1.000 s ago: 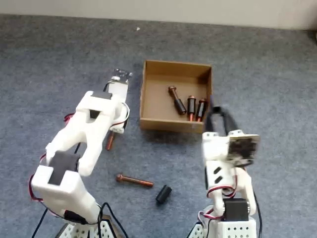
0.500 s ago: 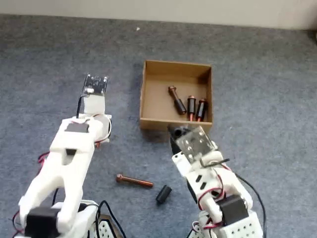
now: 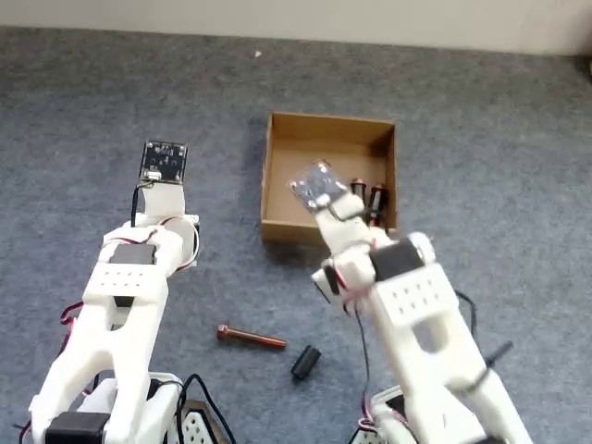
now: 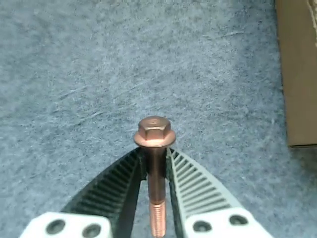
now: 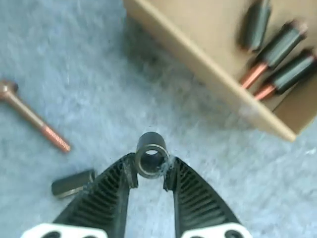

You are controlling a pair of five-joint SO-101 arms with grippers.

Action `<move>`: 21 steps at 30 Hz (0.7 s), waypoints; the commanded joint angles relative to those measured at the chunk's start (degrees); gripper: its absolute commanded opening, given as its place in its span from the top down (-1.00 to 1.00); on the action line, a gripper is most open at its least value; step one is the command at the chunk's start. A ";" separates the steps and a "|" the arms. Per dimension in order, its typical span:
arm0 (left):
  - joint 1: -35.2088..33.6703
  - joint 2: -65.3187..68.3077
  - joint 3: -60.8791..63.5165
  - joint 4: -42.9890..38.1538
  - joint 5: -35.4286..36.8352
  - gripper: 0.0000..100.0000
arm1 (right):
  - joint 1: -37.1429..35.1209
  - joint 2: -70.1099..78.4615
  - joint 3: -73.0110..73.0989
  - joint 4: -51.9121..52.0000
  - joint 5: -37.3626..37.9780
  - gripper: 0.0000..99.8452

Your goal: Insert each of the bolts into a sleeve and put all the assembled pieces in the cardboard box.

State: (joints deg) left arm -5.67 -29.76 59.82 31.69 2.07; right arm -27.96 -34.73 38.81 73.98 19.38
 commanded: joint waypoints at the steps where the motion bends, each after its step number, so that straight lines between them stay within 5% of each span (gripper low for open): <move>1: -0.57 -2.42 -0.40 -1.14 0.44 0.99 | -0.40 12.35 -10.77 6.11 0.88 0.99; 9: -0.57 -2.42 -0.40 -1.05 0.44 0.99 | -0.40 28.79 -19.47 6.90 6.07 0.97; 17: -0.66 -2.15 -0.40 -1.05 0.44 0.99 | 2.07 29.76 -22.29 6.90 5.98 0.56; 21: -0.66 -2.15 -0.31 -1.05 0.44 0.99 | 5.14 29.67 -21.93 6.90 5.98 0.52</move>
State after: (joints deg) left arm -5.67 -29.76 59.82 31.69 2.07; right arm -26.37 -4.31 19.38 80.40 24.57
